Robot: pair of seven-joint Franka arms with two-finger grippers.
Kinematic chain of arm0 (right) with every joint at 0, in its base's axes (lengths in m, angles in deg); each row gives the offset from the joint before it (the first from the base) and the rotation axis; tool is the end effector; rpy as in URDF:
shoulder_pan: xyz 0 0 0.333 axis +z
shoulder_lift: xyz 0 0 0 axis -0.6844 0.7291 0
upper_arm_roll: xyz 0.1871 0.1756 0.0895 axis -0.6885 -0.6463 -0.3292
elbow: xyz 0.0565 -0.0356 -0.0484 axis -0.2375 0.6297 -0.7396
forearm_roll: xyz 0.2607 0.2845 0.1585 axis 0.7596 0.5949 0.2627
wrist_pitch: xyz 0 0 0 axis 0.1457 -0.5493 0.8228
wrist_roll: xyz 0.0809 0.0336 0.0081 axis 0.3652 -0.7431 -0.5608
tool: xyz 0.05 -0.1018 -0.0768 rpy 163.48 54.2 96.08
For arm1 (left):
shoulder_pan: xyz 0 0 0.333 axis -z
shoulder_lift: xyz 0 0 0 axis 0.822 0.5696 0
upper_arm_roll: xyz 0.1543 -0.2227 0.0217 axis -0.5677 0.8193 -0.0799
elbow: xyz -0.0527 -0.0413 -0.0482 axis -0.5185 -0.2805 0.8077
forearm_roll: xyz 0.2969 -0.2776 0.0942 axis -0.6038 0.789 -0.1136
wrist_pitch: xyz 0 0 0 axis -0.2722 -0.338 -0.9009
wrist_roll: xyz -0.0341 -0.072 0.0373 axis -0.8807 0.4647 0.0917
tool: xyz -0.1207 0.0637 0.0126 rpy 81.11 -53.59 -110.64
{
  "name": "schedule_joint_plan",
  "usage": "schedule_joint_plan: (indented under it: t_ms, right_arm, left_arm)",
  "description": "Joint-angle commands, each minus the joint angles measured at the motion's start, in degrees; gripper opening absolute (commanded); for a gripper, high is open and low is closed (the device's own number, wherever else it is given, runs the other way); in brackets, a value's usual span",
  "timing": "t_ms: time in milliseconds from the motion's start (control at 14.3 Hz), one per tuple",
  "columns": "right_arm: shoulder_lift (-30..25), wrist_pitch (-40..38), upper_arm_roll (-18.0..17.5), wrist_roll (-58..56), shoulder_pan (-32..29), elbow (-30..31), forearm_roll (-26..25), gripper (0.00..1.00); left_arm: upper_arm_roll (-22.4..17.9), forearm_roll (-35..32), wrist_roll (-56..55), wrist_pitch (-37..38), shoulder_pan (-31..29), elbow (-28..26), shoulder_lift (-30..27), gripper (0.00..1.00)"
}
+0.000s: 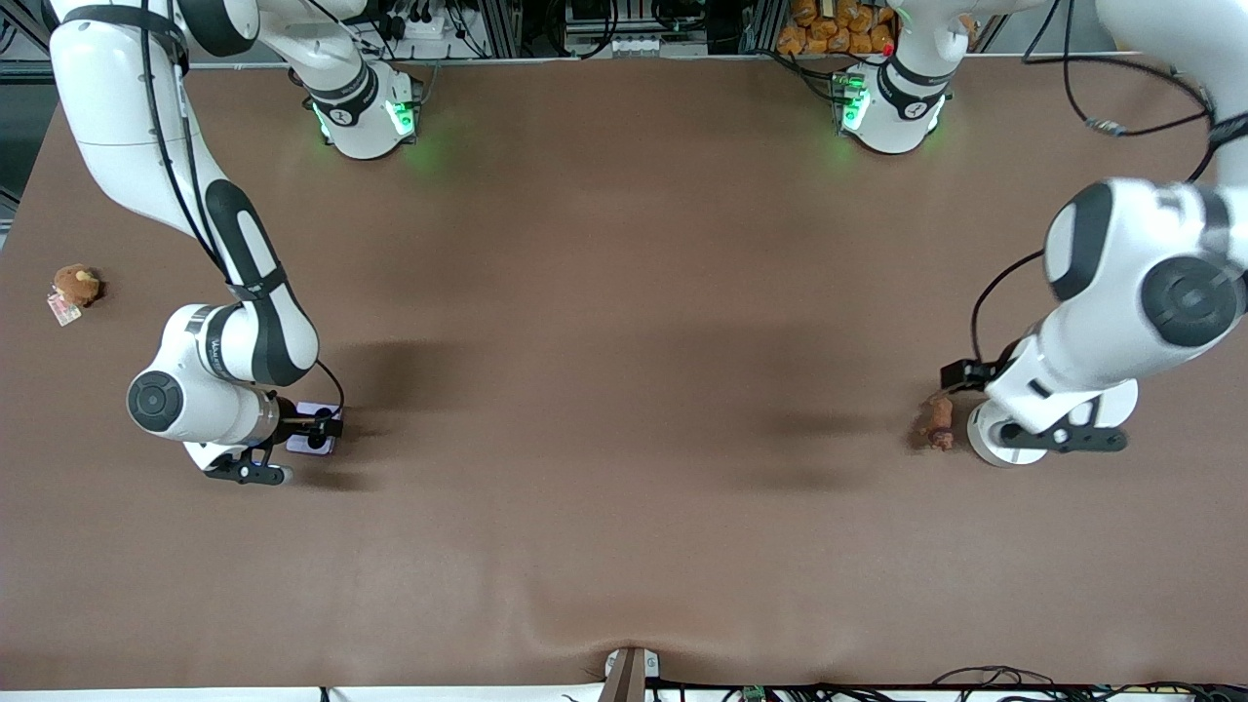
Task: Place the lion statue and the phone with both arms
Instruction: 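Set the phone beside the clear cup with the right gripper while the left withdraws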
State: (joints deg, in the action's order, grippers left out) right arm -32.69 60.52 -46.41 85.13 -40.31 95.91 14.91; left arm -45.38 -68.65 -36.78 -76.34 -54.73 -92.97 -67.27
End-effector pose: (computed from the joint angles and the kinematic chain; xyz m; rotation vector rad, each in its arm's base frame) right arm 0.6256 -0.0218 0.0876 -3.1062 0.1731 0.2094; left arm 0.6509 -0.0833 0.3788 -3.0416 0.0817 0.0804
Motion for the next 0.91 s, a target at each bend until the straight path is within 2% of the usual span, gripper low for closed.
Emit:
schedule_joint_plan:
  t_ms: [0, 210, 280, 350, 420, 700, 840]
  right_arm:
    - [-1.1, 0.5, -1.1, -2.4, -2.4, 1.7, -0.6, 0.33]
    - [-1.0, 0.5, -1.1, -2.4, -2.5, 2.0, -0.6, 0.34]
    - [-1.0, 0.5, -1.1, -2.4, -2.6, 2.0, -0.6, 0.41]
    - [-1.0, 0.5, -1.1, -2.4, -2.6, 2.0, -0.6, 0.66]
    - [-1.1, 0.4, -1.1, -2.5, -2.6, 2.0, -0.6, 1.0]
    - [-2.8, -0.2, -1.0, -2.5, -2.5, 1.5, -0.6, 1.0]
    - [-6.0, -0.4, -1.0, -2.3, -2.5, 1.3, -0.6, 1.0]
  left_arm:
    - [0.0, 0.8, -0.9, 6.2, 0.1, 7.5, -0.7, 1.0]
    - [0.3, 0.6, -0.9, 11.9, 0.0, 10.2, -0.8, 1.0]
    - [0.3, 0.9, -1.0, 12.7, -0.1, 10.6, -1.0, 1.0]
    - [0.3, 1.1, -0.9, 13.2, -0.2, 10.8, -1.6, 1.0]
    - [0.2, 1.6, -1.0, 13.2, -0.5, 10.8, -2.8, 1.0]
    - [-0.7, 3.0, -1.1, 13.2, -0.6, 10.8, -7.4, 1.0]
    - [-0.1, 4.6, -0.8, 14.3, -3.3, 10.6, -9.2, 1.0]
